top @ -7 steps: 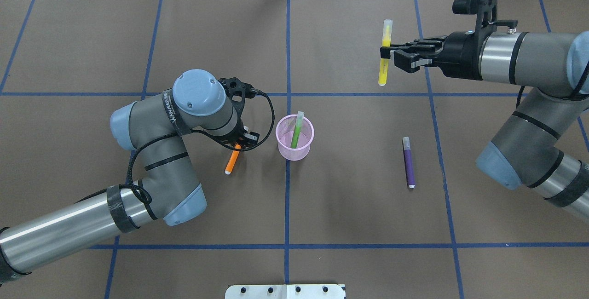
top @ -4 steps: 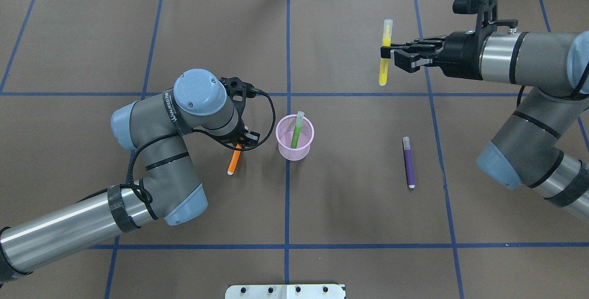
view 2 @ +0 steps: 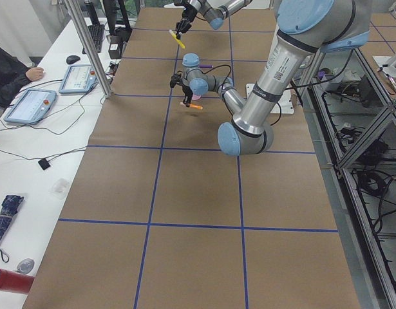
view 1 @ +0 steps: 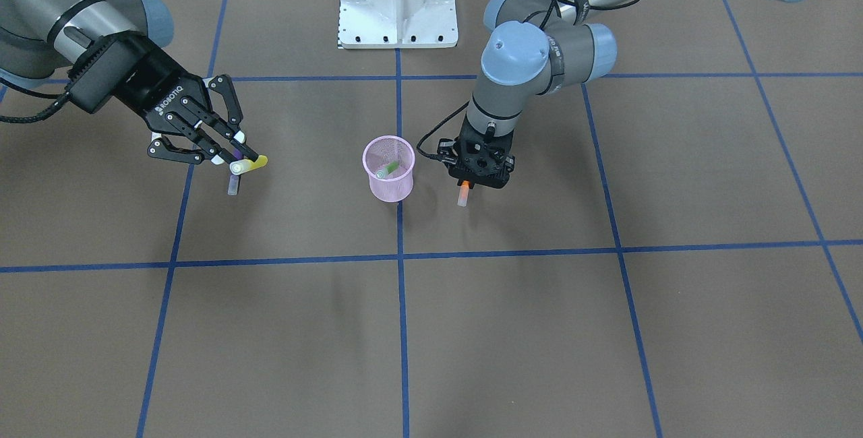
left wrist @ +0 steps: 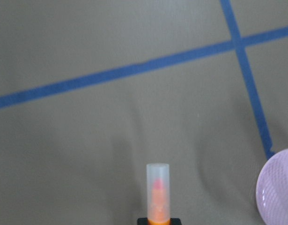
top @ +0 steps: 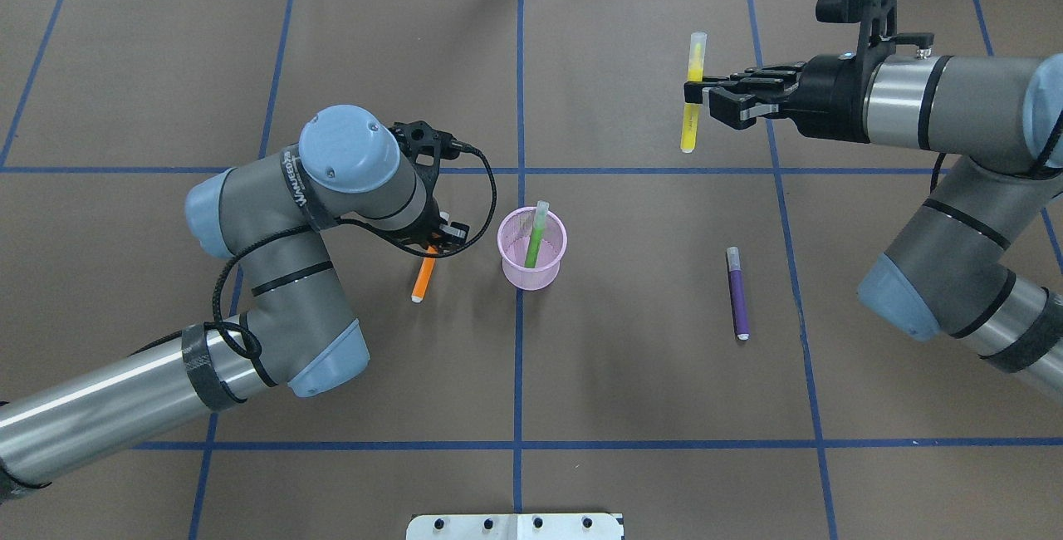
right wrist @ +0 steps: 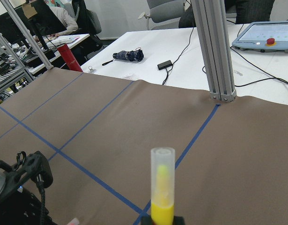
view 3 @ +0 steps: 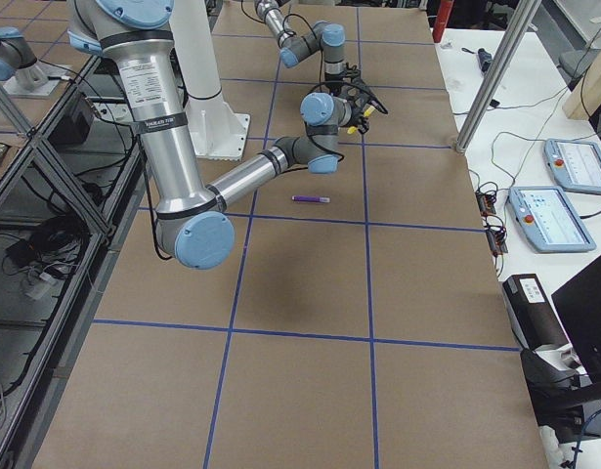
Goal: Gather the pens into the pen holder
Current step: 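Lift the orange marker with the left gripper while the right nears the cup, then lower the yellow highlighter into the cup and open the right gripper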
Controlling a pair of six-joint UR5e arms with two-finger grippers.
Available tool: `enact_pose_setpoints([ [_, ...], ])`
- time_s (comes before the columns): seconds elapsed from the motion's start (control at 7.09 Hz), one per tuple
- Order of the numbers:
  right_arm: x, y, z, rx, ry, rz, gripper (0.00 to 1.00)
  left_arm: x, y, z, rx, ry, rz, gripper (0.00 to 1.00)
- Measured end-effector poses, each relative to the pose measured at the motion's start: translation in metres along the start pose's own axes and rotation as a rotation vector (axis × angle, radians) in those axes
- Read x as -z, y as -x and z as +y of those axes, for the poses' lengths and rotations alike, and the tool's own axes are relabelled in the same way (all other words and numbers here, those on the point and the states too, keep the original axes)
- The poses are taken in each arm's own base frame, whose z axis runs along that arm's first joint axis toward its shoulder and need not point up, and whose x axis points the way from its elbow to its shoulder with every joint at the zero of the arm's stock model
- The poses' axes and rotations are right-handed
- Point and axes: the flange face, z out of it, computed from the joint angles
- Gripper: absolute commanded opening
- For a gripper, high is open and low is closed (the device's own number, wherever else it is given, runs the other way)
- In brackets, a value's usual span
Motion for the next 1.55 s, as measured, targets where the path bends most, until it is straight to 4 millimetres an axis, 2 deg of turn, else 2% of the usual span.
enact_pose_setpoints([
  [0.28,-0.02,0.026,-0.002,0.004,-0.022,-0.027,0.0,0.06,0.03,-0.027,-0.034,-0.079,0.038,0.0],
  [0.56,-0.054,0.068,0.016,0.005,-0.073,-0.025,0.0,0.118,0.054,-0.036,-0.088,-0.178,0.062,0.0],
  [0.71,-0.069,0.089,0.026,0.003,-0.099,-0.021,0.0,0.138,0.06,-0.04,-0.099,-0.213,0.067,0.0],
  [0.99,-0.102,0.117,0.043,0.004,-0.132,0.003,0.0,0.151,0.065,-0.043,-0.105,-0.243,0.063,0.0],
  [1.27,-0.128,0.125,0.061,0.036,-0.127,0.032,0.0,0.152,0.067,-0.045,-0.104,-0.25,0.057,0.0],
  [1.55,-0.141,0.135,0.087,0.05,-0.111,0.043,0.0,0.151,0.068,-0.045,-0.104,-0.25,0.056,0.0],
])
